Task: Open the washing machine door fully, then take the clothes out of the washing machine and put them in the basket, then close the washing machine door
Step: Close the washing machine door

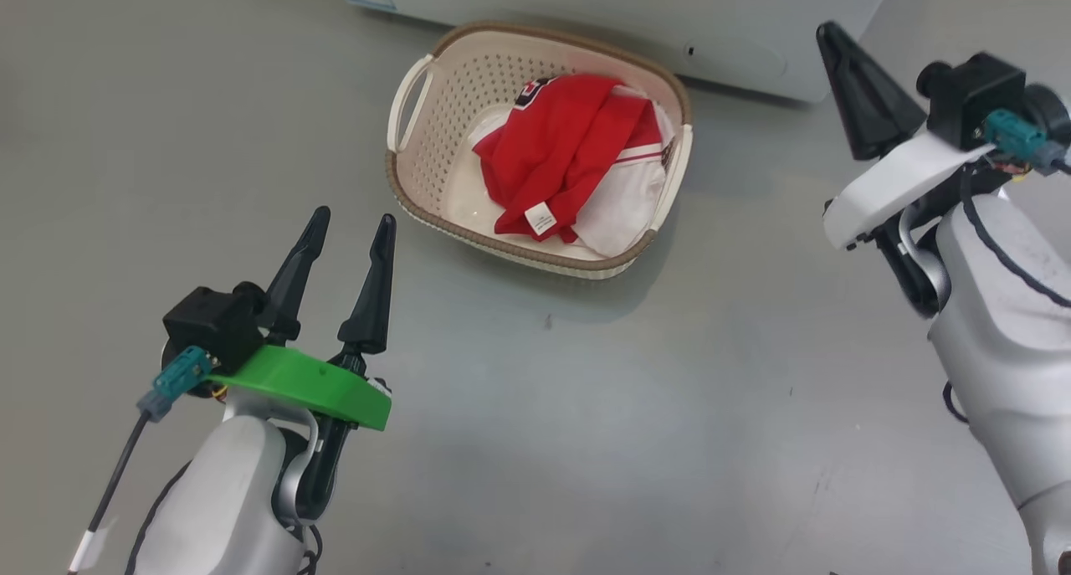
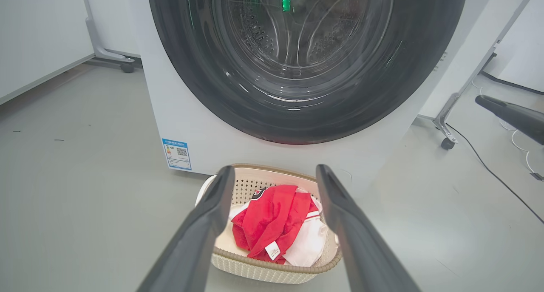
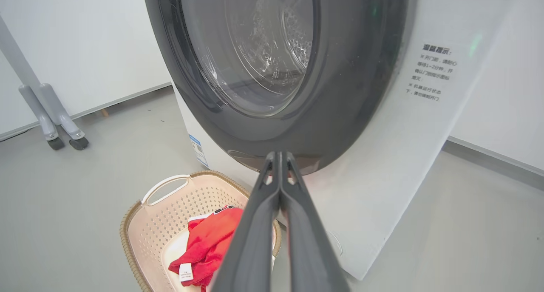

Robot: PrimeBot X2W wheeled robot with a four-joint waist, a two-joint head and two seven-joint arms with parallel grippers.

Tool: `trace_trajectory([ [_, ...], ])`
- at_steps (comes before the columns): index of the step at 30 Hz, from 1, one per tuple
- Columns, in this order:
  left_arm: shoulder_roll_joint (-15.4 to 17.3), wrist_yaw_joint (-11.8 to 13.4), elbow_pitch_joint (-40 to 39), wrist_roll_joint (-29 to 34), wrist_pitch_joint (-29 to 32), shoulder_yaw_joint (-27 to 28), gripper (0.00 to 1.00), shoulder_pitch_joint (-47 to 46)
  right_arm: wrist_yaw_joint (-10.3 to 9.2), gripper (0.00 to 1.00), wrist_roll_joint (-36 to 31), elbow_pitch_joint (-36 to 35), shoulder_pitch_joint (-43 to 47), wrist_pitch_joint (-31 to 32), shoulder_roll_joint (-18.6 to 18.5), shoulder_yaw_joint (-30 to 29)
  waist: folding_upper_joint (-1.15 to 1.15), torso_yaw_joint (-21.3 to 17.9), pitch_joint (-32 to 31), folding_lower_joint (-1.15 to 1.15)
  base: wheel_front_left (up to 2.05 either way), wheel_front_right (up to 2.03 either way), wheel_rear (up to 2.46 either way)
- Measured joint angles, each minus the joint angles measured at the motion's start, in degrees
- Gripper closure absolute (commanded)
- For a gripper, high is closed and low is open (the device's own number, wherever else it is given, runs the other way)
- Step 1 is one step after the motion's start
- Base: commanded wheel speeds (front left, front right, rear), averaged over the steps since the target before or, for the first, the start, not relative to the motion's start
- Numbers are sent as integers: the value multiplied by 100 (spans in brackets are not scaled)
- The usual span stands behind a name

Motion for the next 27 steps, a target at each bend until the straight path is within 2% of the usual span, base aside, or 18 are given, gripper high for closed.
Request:
trace_trajectory([
  [8, 130, 0, 85, 87, 0, 118, 0, 421, -114, 100, 169, -549, 856, 1, 276, -404, 0, -420, -603, 0, 0, 0, 0],
  [24, 186, 0, 115, 116, 0, 385, 0, 1183, -416, 100, 388, -1345, 2463, 1, 525, -1103, 0, -1216, -1653, 0, 0, 0, 0],
  [25, 186, 0, 111, 118, 0, 392, 0, 1207, -430, 91, 389, -1413, 2529, 1, 532, -1158, 0, -1272, -1697, 0, 0, 0, 0],
  [26, 185, 0, 102, 118, 0, 392, 0, 1218, -469, 59, 389, -1492, 2607, 1, 531, -1210, 0, -1323, -1739, 0, 0, 0, 0],
  [27, 185, 0, 85, 118, 0, 392, 0, 1228, -477, 8, 388, -1558, 2687, 0, 531, -1254, 0, -1370, -1777, 0, 0, 0, 0],
])
